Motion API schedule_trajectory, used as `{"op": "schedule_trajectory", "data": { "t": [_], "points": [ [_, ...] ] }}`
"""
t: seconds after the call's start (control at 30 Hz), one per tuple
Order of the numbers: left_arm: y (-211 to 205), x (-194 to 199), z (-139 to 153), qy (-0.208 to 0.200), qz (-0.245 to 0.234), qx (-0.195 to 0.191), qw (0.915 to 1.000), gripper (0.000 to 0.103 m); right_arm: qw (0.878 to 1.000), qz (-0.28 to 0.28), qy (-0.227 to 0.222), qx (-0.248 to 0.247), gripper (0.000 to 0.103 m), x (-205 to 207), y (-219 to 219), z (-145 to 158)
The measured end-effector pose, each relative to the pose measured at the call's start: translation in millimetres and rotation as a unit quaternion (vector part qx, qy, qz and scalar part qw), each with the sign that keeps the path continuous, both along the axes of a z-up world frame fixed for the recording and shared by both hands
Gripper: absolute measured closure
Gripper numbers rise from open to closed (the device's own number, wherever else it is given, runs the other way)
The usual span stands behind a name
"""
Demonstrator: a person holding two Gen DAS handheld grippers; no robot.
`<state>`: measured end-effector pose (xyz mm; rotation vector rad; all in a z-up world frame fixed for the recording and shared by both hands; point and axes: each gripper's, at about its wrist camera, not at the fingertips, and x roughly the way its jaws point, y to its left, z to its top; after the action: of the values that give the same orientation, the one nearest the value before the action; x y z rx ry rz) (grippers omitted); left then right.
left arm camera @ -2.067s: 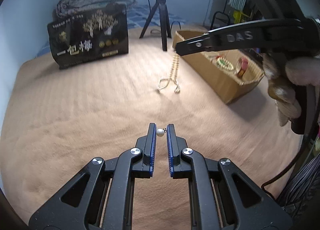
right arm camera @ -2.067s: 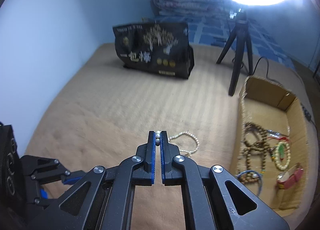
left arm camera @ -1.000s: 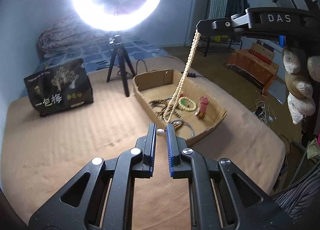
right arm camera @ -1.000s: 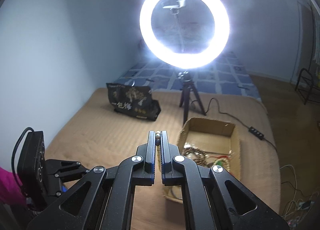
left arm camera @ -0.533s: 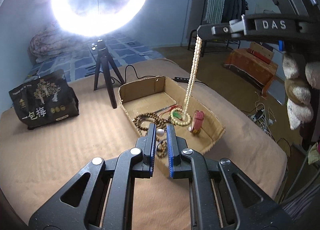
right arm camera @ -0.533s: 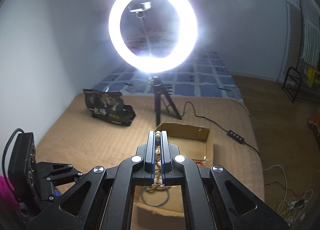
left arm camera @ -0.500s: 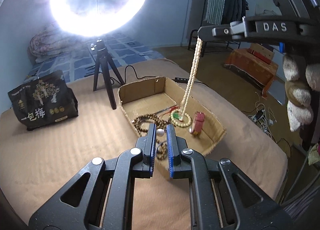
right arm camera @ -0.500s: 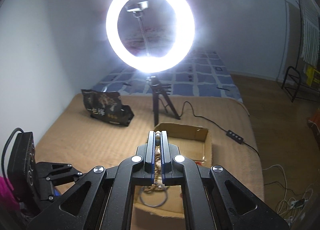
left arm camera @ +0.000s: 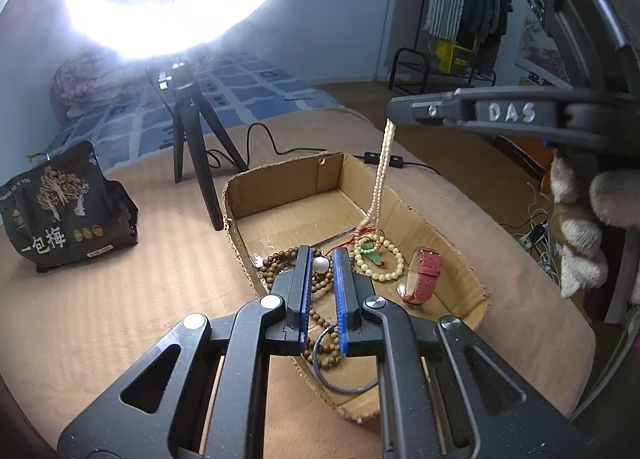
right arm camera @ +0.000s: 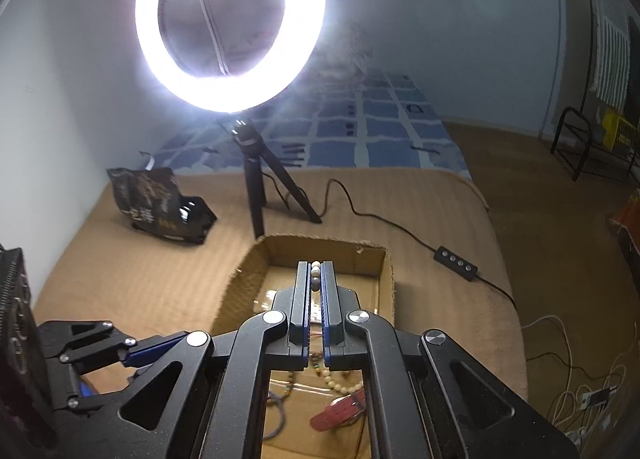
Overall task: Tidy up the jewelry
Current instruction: 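Lift and carry the earring and pearl necklace over the box with both tools, then open both tools to drop the earring and necklace into the box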
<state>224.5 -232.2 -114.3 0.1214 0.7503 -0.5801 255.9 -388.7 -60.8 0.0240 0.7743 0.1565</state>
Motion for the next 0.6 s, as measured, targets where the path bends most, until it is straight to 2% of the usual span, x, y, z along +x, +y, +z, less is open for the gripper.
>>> {"op": "schedule_trajectory", "data": {
  "t": [0.2,0.53,0.57,0.6],
  "points": [
    [-7.3,8.1,-11.7,0.009,0.005,0.007,0.9999,0.094,1.0,-0.009,0.025,0.004,0.1,18.7,-6.6,-28.2],
    [-8.8,12.2,-18.9,0.016,0.014,0.011,0.9997,0.094,0.998,-0.024,0.052,0.026,0.1,29.8,-9.9,-50.5],
    [-8.9,12.4,-19.2,0.019,0.015,0.011,0.9997,0.092,0.998,-0.026,0.055,0.026,0.099,30.3,-10.3,-51.2],
    [-8.9,12.9,-19.4,0.022,0.014,0.01,0.9996,0.077,0.998,-0.027,0.058,0.025,0.096,30.6,-10.1,-52.0]
  ]
}}
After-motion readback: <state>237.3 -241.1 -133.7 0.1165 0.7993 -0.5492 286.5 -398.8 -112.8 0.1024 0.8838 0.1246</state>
